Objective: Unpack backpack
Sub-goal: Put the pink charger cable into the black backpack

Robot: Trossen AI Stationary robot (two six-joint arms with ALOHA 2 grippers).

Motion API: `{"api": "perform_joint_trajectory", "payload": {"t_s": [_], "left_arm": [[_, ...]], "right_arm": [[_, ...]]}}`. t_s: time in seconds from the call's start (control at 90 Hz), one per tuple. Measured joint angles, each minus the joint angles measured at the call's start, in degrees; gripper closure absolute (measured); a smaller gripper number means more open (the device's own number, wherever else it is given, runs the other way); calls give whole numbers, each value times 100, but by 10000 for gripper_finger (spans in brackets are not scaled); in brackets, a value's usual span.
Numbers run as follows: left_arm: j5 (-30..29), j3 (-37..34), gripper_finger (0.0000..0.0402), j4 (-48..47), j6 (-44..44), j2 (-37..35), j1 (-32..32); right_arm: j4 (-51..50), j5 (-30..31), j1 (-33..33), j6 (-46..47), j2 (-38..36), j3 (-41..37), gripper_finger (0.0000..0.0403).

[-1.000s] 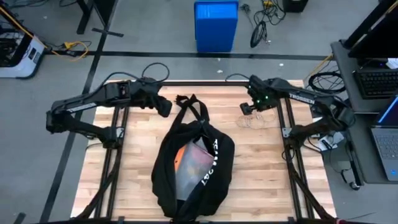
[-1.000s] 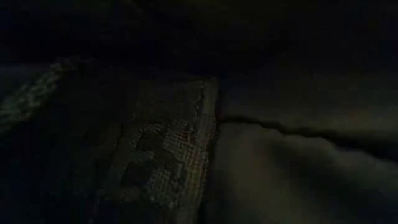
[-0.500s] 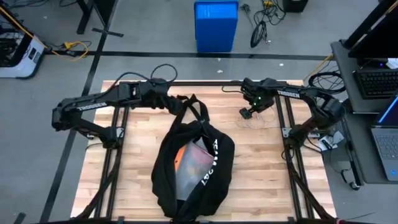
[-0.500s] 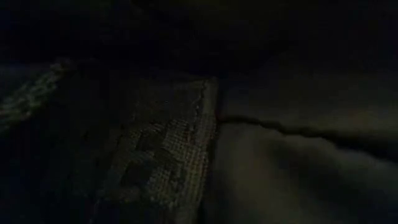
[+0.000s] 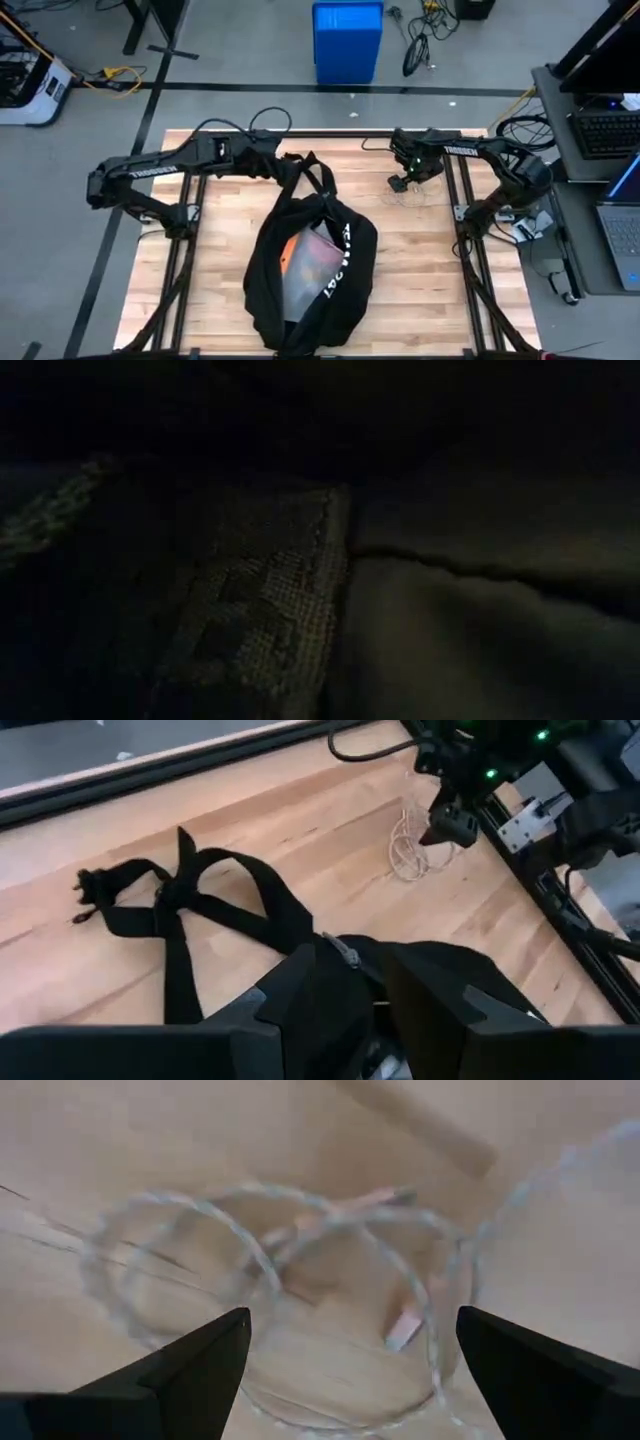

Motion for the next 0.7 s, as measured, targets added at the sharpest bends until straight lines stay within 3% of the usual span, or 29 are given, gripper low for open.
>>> {"api": "perform_joint_trajectory", "payload": {"t_s": [0.211, 0.411, 0.533, 0.7], "left_arm": [[123, 0, 290, 0, -5, 0, -191], [136, 0, 290, -4, -5, -2, -323], [206, 0, 290, -6, -29, -2, -363], [214, 0, 290, -6, -156, -2, -445]], "right_arm": [[558, -64, 10, 64, -59, -617, 64], [814, 89, 92, 143, -66, -715, 74], [858, 252, 155, 106, -57, -711, 110], [966, 276, 186, 25, -47, -711, 189]]}}
